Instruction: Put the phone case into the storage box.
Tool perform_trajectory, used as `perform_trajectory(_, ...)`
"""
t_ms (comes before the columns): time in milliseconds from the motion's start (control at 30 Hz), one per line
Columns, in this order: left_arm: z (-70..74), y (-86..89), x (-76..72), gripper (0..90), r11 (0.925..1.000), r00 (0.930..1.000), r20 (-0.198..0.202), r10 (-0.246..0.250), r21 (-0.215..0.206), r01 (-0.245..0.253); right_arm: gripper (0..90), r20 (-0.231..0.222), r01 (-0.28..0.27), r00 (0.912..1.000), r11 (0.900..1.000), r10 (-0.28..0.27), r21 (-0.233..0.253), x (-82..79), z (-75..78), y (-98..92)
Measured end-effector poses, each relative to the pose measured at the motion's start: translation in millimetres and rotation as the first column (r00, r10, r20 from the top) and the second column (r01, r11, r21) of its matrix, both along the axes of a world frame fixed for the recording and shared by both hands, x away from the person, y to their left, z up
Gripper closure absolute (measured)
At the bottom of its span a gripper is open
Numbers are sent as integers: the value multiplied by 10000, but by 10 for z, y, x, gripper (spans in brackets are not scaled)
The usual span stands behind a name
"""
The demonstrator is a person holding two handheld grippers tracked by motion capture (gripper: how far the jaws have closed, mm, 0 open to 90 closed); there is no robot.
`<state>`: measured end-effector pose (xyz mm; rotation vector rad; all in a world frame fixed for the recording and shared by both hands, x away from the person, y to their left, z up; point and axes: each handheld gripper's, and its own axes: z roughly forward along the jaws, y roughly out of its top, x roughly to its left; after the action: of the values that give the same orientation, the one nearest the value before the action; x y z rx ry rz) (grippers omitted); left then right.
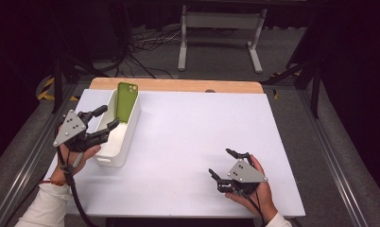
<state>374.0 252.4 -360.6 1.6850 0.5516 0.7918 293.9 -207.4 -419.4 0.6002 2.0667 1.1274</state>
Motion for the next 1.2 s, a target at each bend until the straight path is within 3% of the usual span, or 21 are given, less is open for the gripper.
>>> perform_trajectory(433, -37, -89, -155, 308, 9997, 9997, 32, -225, -26, 226, 181, -14, -46, 10000, 10000, 46, -22, -8, 8, 0)
perform_trajectory(1200, -117, -262, -283, 133, 9972, 9971, -109, -749, -75, 748, 176, 81, -100, 9999, 9999, 100, 25, -34, 34, -3)
